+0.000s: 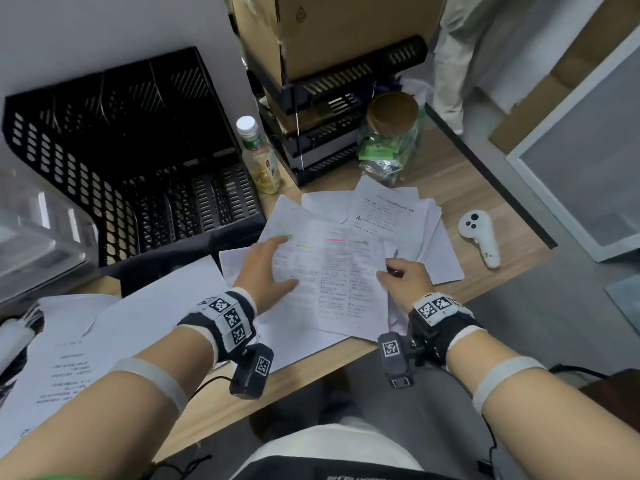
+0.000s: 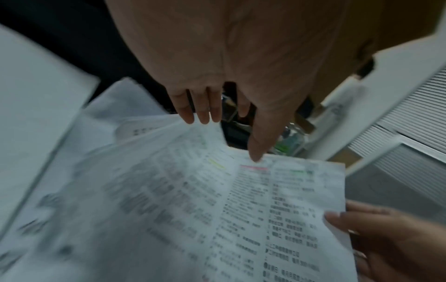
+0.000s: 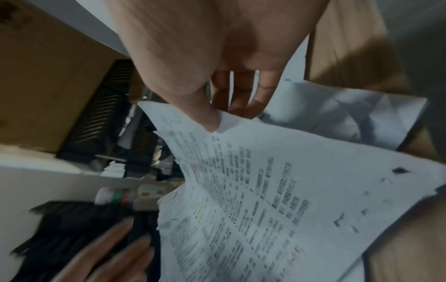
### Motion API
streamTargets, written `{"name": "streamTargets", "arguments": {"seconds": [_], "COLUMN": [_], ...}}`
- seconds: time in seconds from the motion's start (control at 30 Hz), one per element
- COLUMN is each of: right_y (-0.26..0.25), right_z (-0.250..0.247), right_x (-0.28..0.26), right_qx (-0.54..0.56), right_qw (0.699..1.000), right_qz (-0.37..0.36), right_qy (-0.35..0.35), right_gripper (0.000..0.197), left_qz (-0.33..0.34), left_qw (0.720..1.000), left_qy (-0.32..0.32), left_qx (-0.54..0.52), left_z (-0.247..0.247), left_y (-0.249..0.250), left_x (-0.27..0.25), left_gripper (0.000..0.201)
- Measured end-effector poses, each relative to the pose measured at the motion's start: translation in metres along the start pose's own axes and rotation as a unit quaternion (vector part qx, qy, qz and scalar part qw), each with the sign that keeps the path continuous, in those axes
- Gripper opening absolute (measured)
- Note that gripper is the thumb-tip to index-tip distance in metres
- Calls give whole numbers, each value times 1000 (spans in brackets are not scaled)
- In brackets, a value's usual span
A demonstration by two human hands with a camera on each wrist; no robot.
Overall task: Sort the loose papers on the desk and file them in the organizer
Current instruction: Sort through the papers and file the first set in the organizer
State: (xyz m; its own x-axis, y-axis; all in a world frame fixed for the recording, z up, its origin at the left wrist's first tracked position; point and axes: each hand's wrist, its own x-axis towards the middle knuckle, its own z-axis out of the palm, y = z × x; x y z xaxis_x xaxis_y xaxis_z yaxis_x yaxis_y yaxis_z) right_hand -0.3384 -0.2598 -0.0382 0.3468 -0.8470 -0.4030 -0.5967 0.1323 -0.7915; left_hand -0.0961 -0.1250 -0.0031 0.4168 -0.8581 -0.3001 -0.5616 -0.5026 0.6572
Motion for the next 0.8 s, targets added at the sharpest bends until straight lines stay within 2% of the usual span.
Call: {"name": "streamTargets", "arguments": {"seconds": [0.07, 0.13, 0.23, 0.33, 0.4, 0.47, 0.5, 0.57, 0.63, 0.73, 0.8], "right_y": [-7, -5, 2, 5, 8, 15, 21, 33, 42, 47, 45], "right_z": [-3, -3, -7, -13, -16, -20, -22, -24, -24, -14, -2], "right_x": [-14, -24, -33, -39, -39, -30, -22, -4, 8, 13, 14], "right_qx": [2, 7, 6, -17, -1, 39, 67, 124, 152, 149, 146], "right_qw": [998, 990, 980, 974, 979, 988, 991, 986, 970, 958, 955], "right_qz": [-47, -74, -55, -58, -47, -7, 21, 97, 186, 238, 249], "right_qy": [-46, -121, -191, -218, -199, -150, -116, -50, -26, -62, -73], "right_gripper": [19, 19, 19, 15, 15, 13, 13, 16, 21, 16, 11], "left_qz": [73, 118, 179, 145, 119, 89, 77, 55, 0, -113, -190], "left_qw": [994, 979, 945, 927, 930, 952, 968, 992, 999, 983, 948], "left_qy": [-54, -85, -97, -136, -167, -170, -145, -53, 29, 123, 161], "left_qx": [54, 141, 257, 318, 306, 237, 191, 102, 29, -78, -198], "left_z": [1, 3, 6, 2, -2, -9, -14, -30, -49, -70, -73], "left_y": [16, 27, 31, 26, 19, 5, -3, -18, -33, -62, -75], "left_x": [6, 11, 15, 13, 9, 6, 4, 2, -3, -12, -21], "left_gripper": [94, 99, 77, 39, 15, 18, 23, 21, 24, 19, 20]}}
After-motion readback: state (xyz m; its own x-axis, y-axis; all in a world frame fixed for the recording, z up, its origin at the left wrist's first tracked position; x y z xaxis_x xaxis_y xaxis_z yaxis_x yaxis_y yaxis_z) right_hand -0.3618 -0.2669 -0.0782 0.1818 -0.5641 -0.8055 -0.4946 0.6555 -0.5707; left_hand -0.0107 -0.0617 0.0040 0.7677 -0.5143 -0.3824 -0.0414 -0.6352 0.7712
